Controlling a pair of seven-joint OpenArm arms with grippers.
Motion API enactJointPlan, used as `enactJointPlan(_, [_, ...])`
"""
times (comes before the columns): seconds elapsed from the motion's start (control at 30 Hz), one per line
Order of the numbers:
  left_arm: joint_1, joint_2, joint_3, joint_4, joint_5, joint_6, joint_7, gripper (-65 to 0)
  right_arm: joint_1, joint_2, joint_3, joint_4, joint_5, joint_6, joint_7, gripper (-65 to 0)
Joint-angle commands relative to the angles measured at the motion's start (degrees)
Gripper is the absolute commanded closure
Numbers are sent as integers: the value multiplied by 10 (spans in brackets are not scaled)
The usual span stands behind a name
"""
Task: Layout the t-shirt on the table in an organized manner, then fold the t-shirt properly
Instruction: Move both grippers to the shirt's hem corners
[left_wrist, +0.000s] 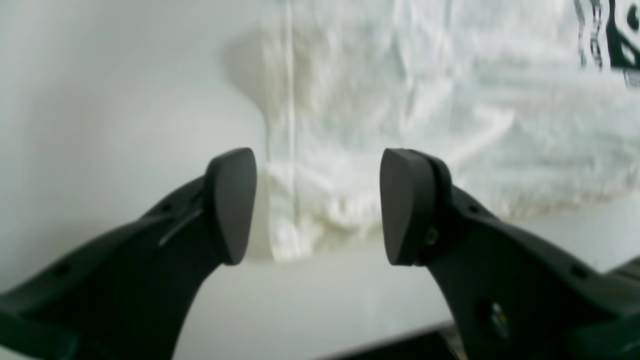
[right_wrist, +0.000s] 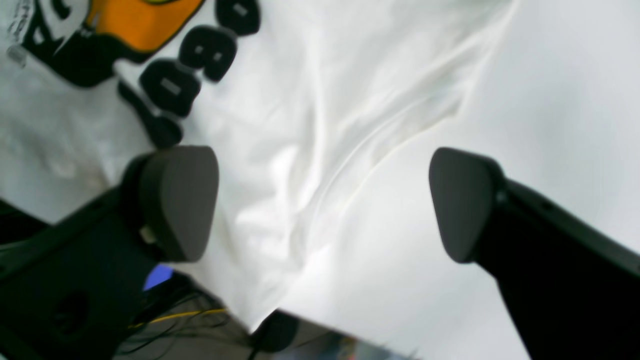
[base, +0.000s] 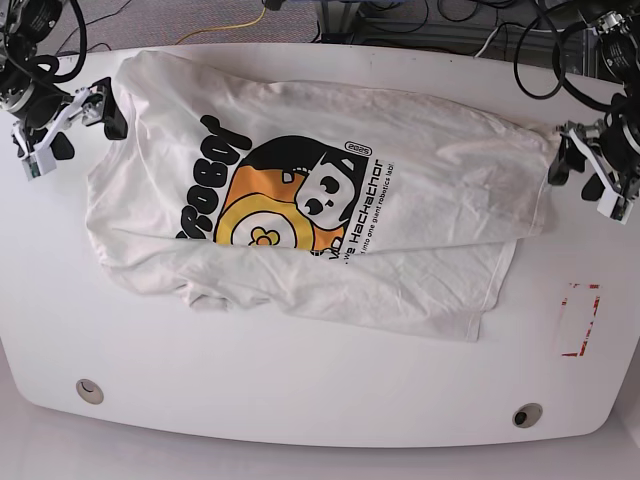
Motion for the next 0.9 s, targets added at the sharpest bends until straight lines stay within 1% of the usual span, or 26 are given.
enactJointPlan(0.0, [-45,-10,-2,7,-10,5,-12,-375,47,30,-1,-1,-17,0,12,-647])
enactJointPlan(0.13, [-119,-9,26,-12,-9,26,-12,-376,126,35,-34,-36,-62,0,12,-647])
enactJointPlan(0.2, [-178,-9,53,-42,-9,45,-12,-376,183,35,-57,-71,-96,0,13,-648])
enactJointPlan(0.4, [-278,-8,95,-119,-9,70,-16,-376,307,33,-120,-178,-171,0,21,-648])
enactJointPlan(0.43, [-302,-6,105,-141,-9,77,-20,-376,332,33,-132,-209,-187,0,31,-650])
enactJointPlan(0.57, [-350,14,113,-200,-7,101,-56,-376,389,32,-172,-285,-231,0,71,-650])
enactJointPlan(0.67, [-378,20,123,-245,33,104,-82,-376,438,34,-213,-358,-273,0,109,-650])
enactJointPlan(0.7, [-382,20,128,-253,41,104,-86,-376,445,34,-217,-372,-281,0,118,-650])
enactJointPlan(0.77, [-409,22,153,-282,73,103,-109,-376,475,34,-237,-422,-315,0,155,-650])
enactJointPlan(0.87, [-428,32,176,-306,102,103,-145,-376,503,34,-260,-476,-358,0,194,-650])
